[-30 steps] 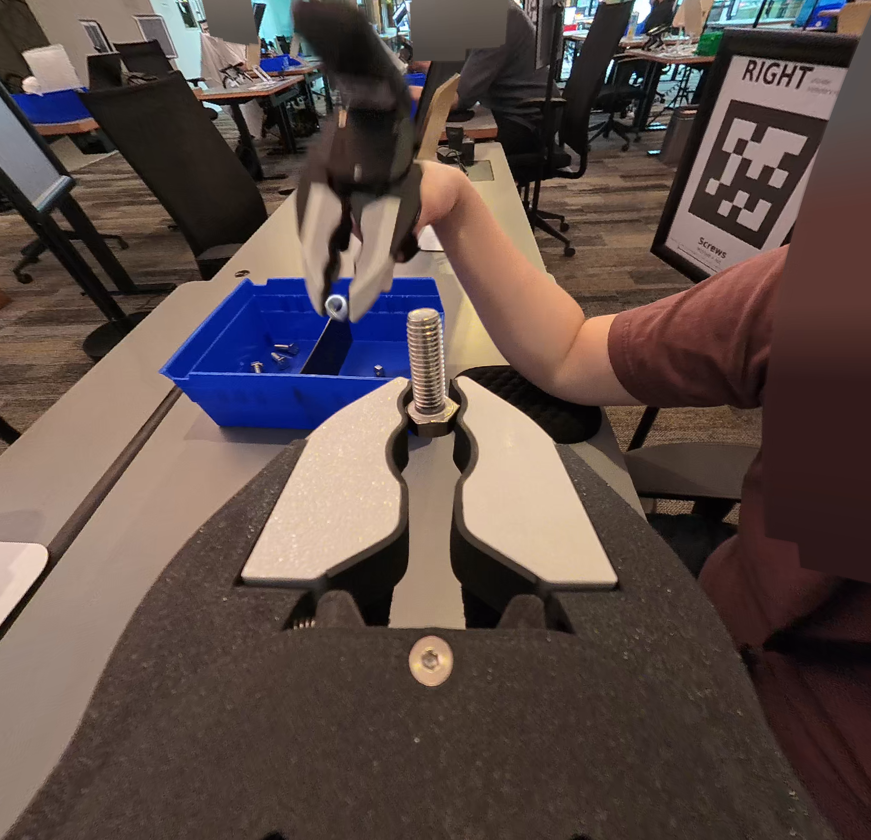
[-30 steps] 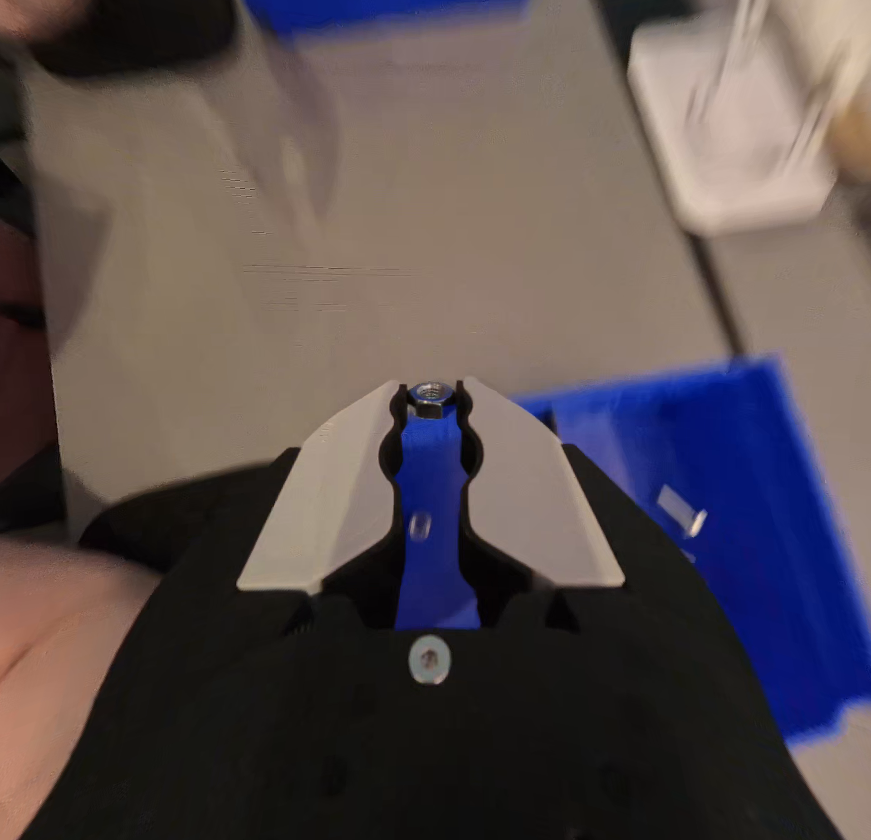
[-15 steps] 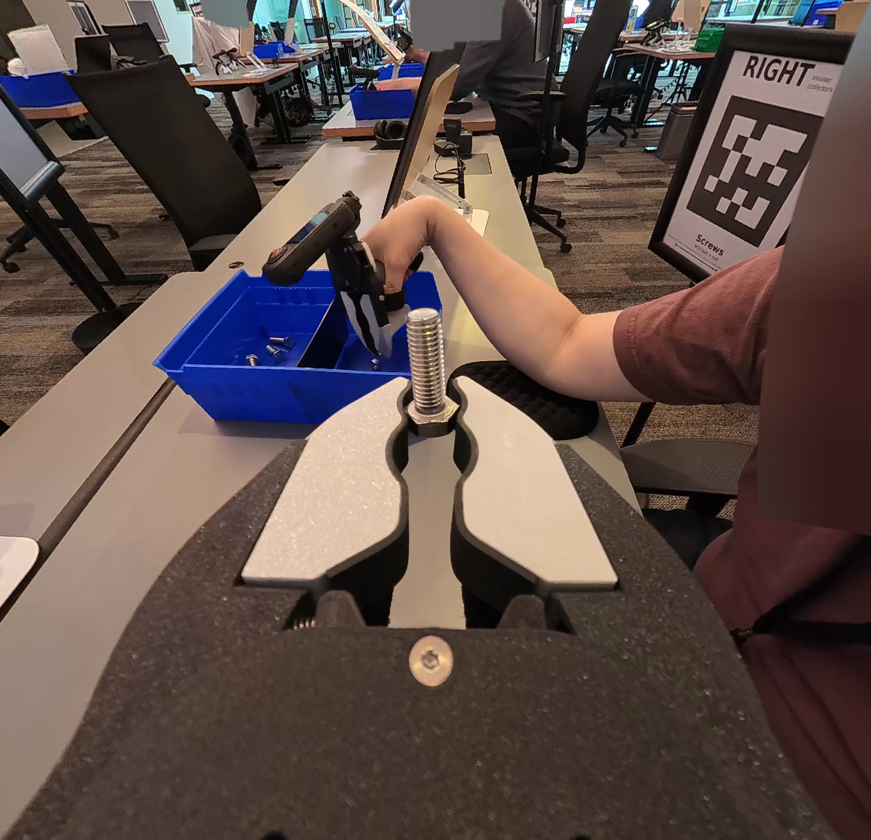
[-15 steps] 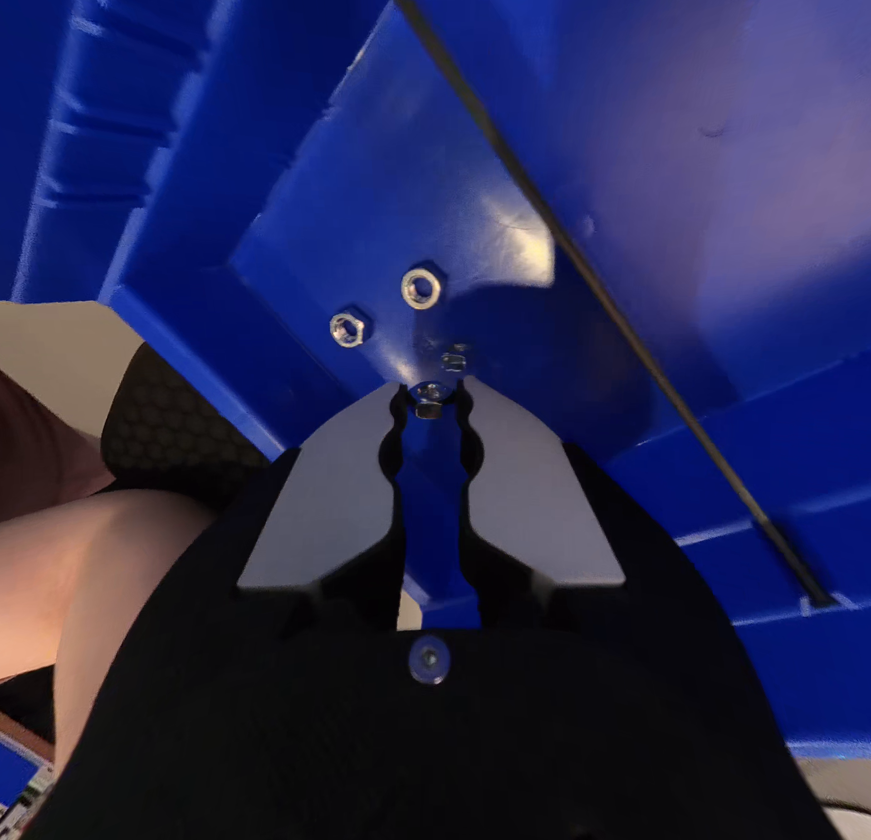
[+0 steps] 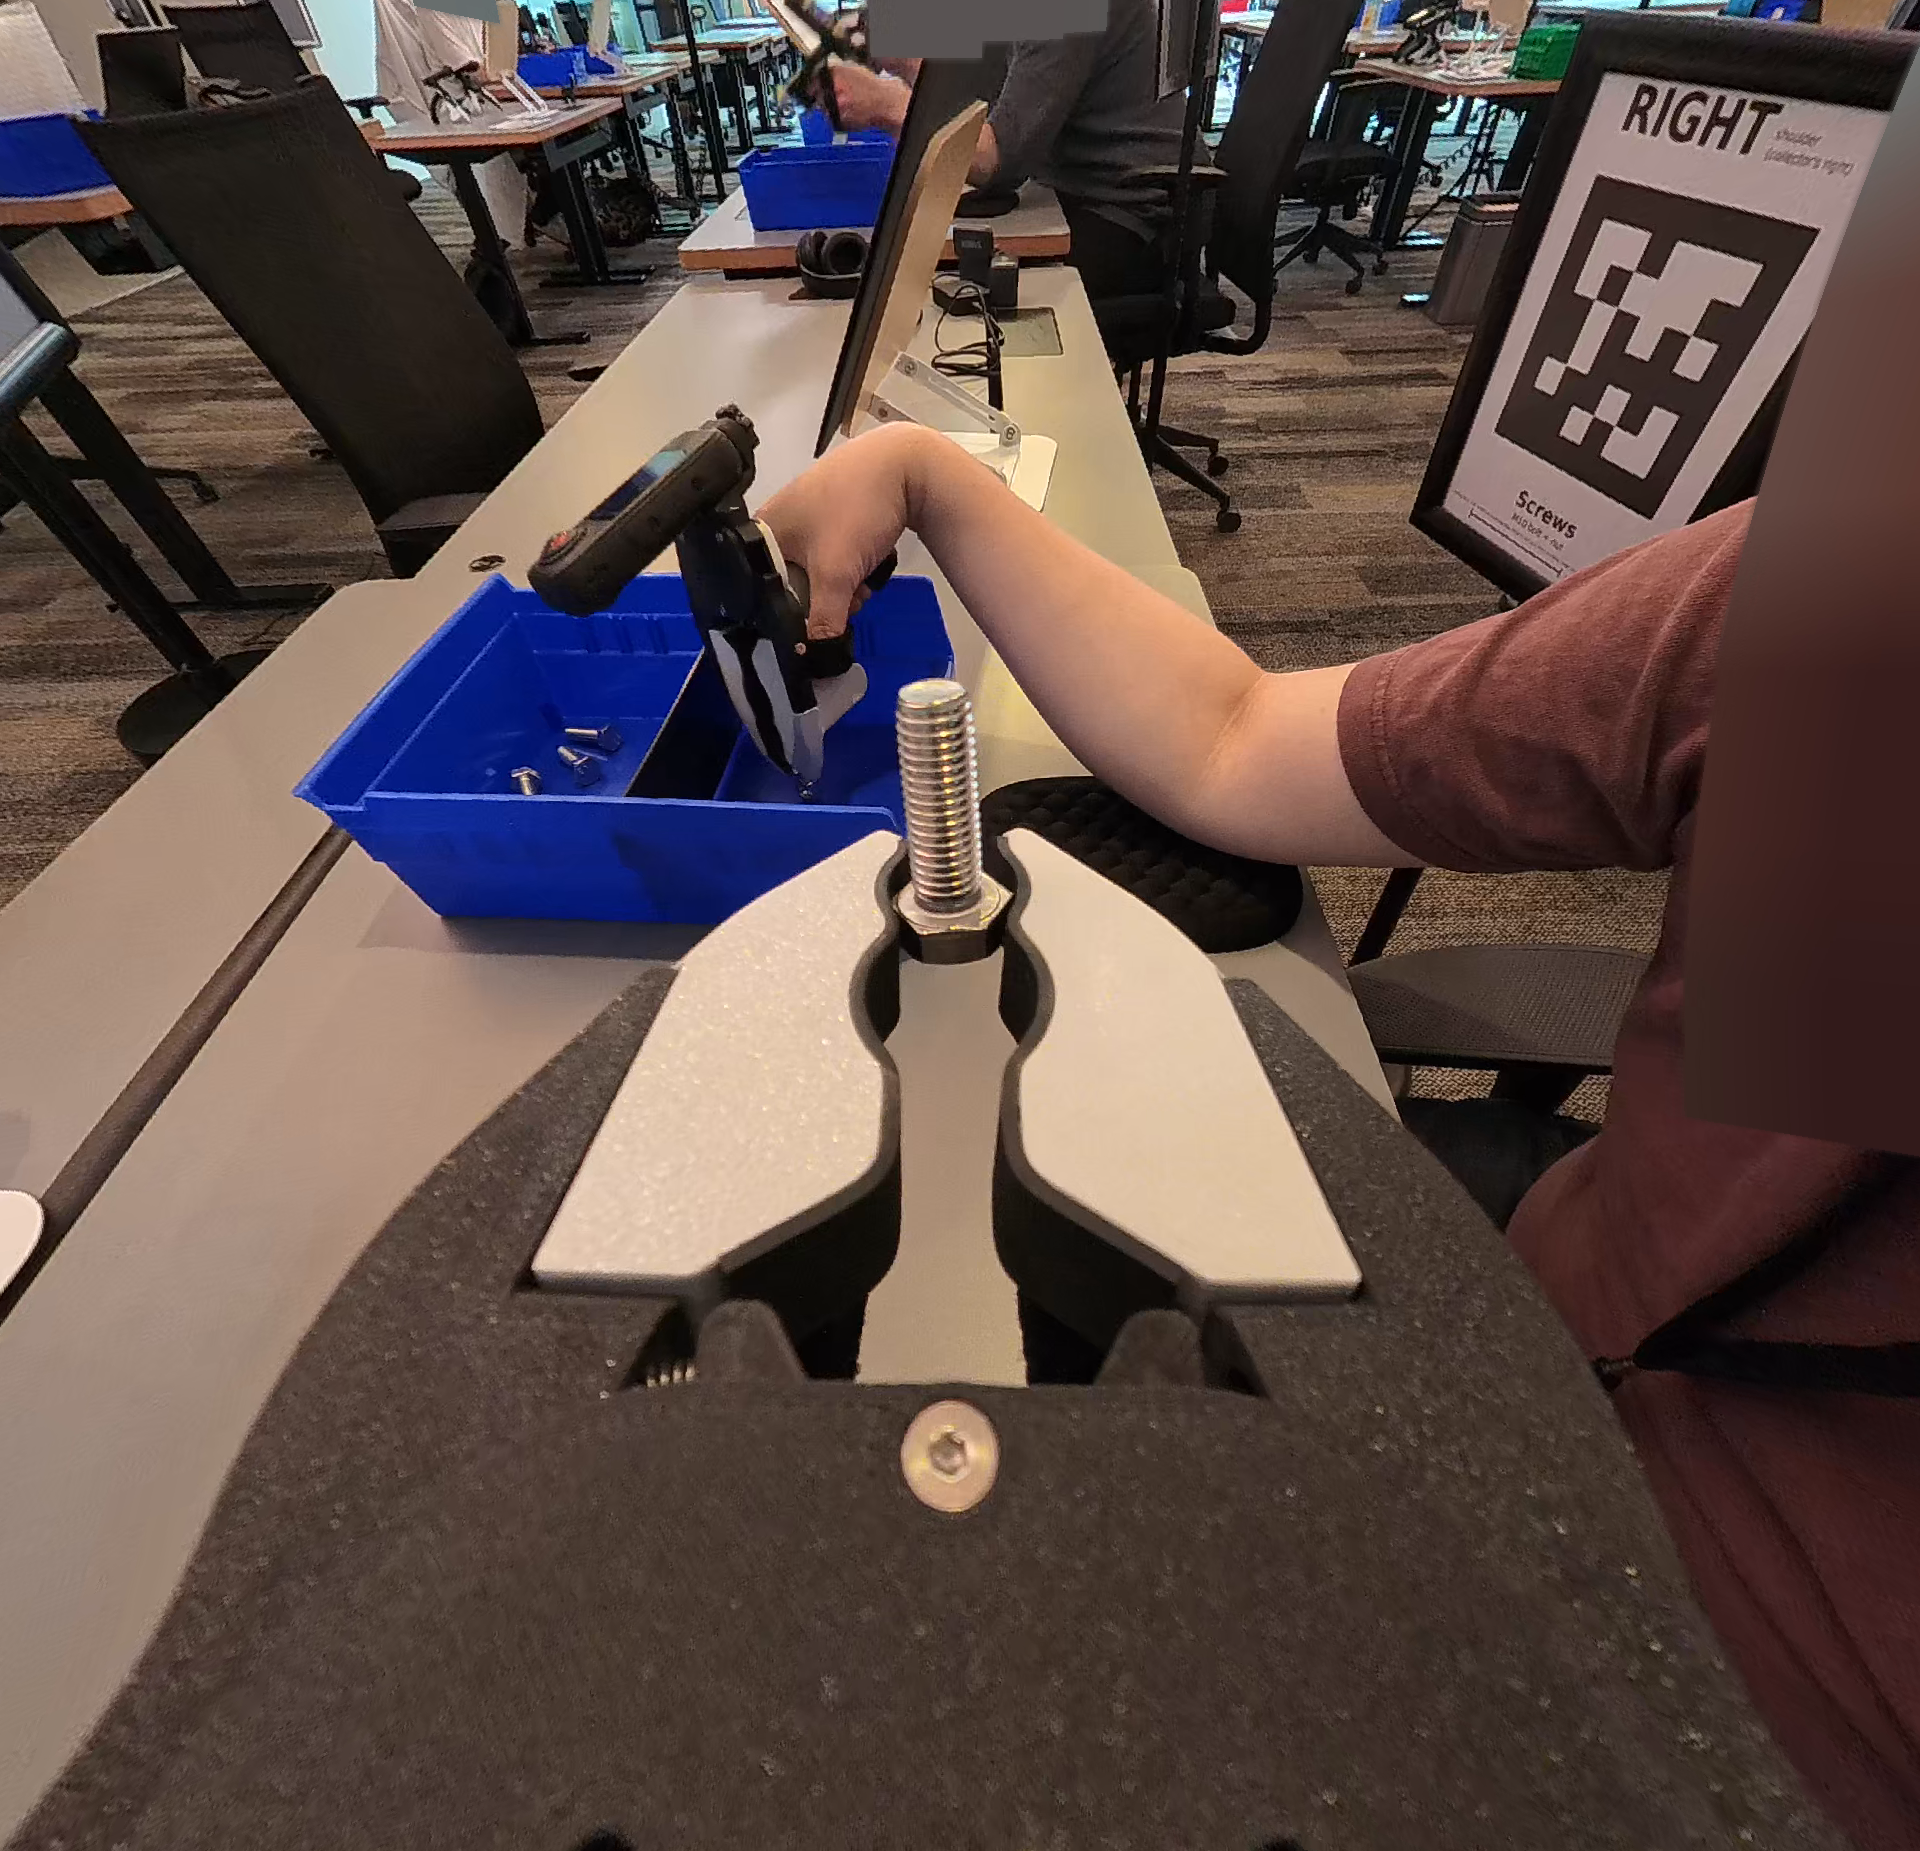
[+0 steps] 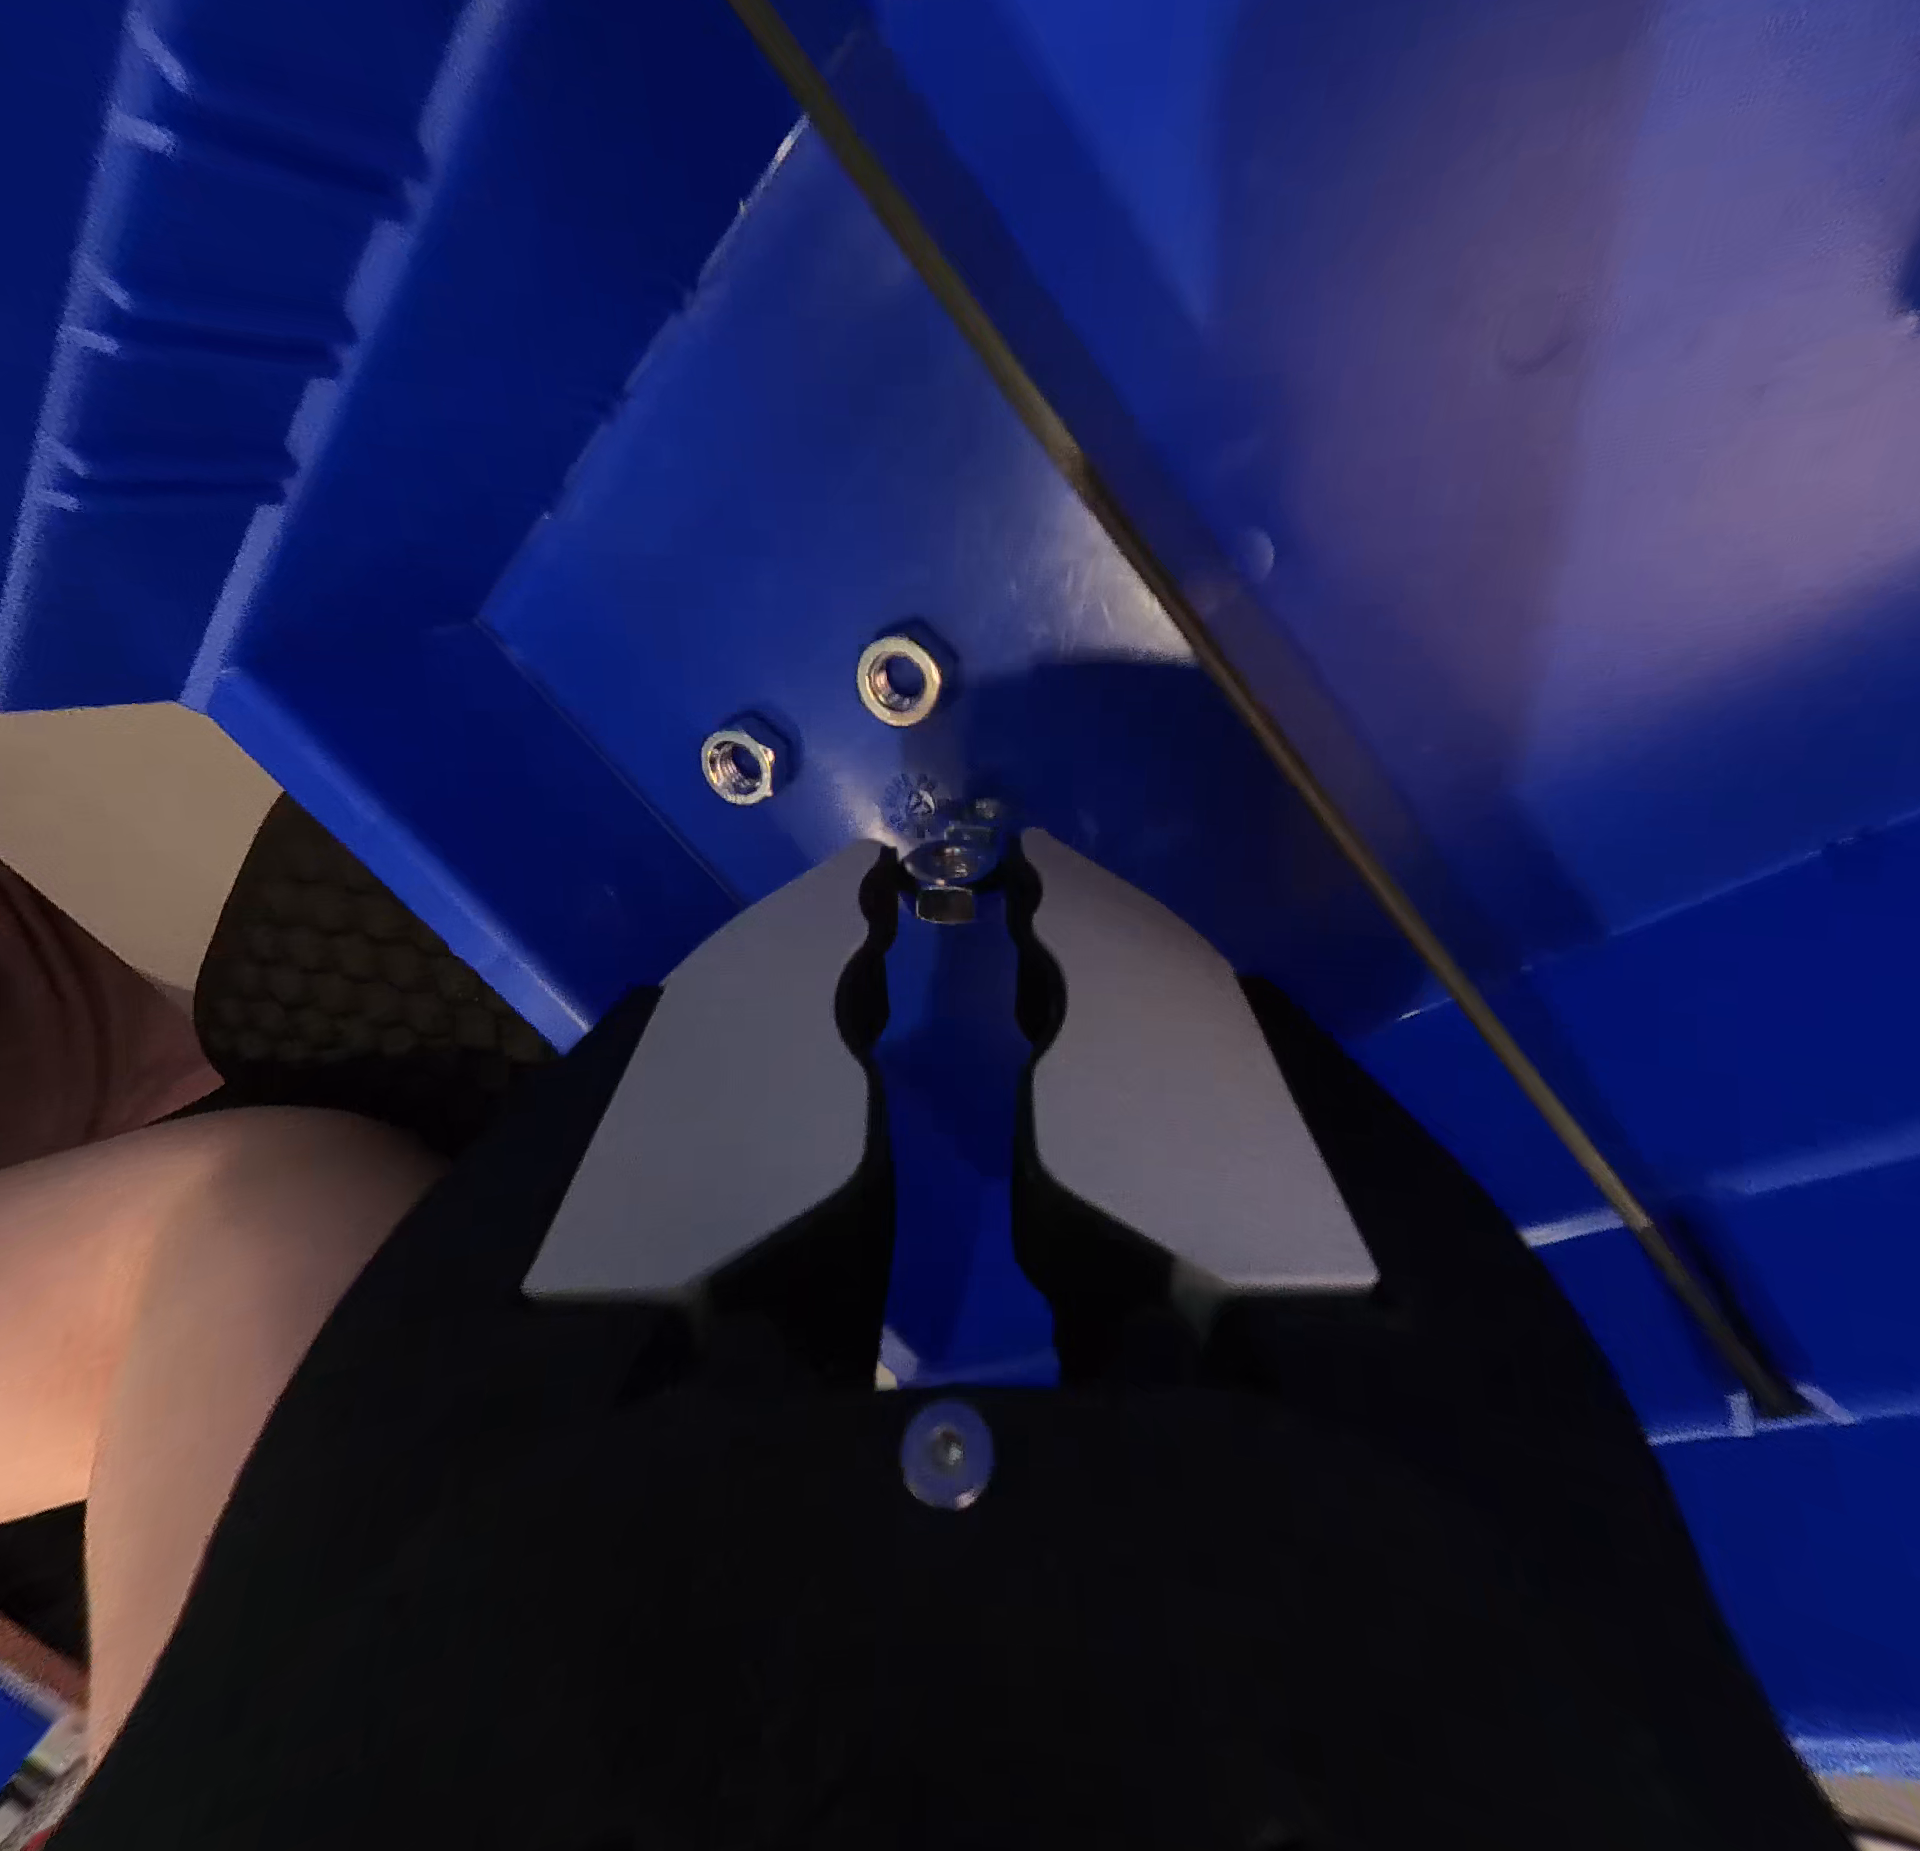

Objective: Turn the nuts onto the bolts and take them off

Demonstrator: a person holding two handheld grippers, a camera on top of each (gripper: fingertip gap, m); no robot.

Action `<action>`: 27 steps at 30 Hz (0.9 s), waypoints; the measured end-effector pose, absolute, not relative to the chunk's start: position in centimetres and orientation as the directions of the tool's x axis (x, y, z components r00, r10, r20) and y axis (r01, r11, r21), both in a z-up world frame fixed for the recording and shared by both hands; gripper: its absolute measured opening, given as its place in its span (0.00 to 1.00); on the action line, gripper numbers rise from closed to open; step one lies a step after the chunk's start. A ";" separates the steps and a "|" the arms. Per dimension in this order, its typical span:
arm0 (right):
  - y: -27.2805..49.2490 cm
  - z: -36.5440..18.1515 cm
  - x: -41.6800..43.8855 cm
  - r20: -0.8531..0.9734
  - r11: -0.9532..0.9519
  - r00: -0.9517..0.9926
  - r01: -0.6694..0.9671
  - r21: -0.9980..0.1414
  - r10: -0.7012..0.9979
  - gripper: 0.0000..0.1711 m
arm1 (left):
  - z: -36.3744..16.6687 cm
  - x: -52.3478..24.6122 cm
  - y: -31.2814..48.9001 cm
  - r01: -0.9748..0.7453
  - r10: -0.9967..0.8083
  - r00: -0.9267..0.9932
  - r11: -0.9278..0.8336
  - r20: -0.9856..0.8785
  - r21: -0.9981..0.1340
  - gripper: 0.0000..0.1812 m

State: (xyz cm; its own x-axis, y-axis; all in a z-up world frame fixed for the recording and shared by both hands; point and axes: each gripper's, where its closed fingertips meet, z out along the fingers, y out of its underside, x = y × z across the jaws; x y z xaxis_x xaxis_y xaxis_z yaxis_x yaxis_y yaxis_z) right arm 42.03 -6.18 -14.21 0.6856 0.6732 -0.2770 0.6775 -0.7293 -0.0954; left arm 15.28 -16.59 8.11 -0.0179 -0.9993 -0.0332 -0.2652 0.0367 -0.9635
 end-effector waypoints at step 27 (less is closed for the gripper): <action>-6.0 -14.4 43.6 -0.207 -0.786 0.766 0.618 -0.028 0.609 0.15 | 7.9 15.5 -17.2 -0.281 -0.999 -0.037 0.044 -0.035 -0.959 0.08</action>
